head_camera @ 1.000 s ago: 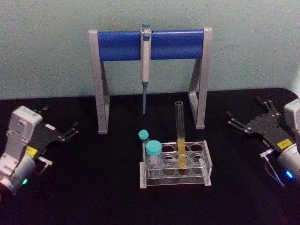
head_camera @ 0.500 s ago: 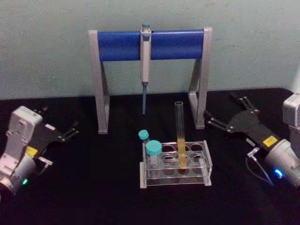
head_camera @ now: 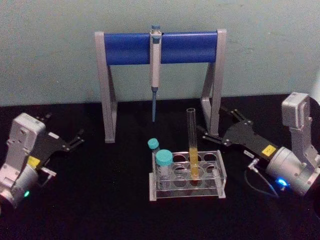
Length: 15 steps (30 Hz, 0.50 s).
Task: Pick up the test tube from the test tube rack, shake it, then place it back into the test tube rack.
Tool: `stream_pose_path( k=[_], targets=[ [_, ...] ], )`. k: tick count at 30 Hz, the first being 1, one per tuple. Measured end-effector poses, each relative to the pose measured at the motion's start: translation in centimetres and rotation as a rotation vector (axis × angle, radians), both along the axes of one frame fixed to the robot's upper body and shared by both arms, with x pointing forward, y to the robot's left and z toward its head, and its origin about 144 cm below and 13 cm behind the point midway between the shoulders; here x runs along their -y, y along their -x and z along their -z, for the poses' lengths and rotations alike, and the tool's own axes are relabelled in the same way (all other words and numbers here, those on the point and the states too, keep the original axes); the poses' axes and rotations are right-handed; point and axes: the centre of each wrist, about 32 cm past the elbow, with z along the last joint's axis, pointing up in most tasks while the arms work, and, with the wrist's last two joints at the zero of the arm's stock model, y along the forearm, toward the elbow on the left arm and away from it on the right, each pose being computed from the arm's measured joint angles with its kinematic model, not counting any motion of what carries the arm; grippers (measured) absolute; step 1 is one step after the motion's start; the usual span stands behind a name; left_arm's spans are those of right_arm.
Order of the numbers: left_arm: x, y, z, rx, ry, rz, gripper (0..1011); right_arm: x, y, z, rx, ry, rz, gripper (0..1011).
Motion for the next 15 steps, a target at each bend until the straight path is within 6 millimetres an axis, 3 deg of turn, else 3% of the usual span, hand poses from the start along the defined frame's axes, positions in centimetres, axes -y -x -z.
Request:
stream_pose_path(
  k=[15],
  targets=[
    [0.0,0.0,0.0,0.0,0.0,0.0,1001,-1.6,-1.7,-0.3,-0.08,0.008,-0.063,1000]
  ],
)
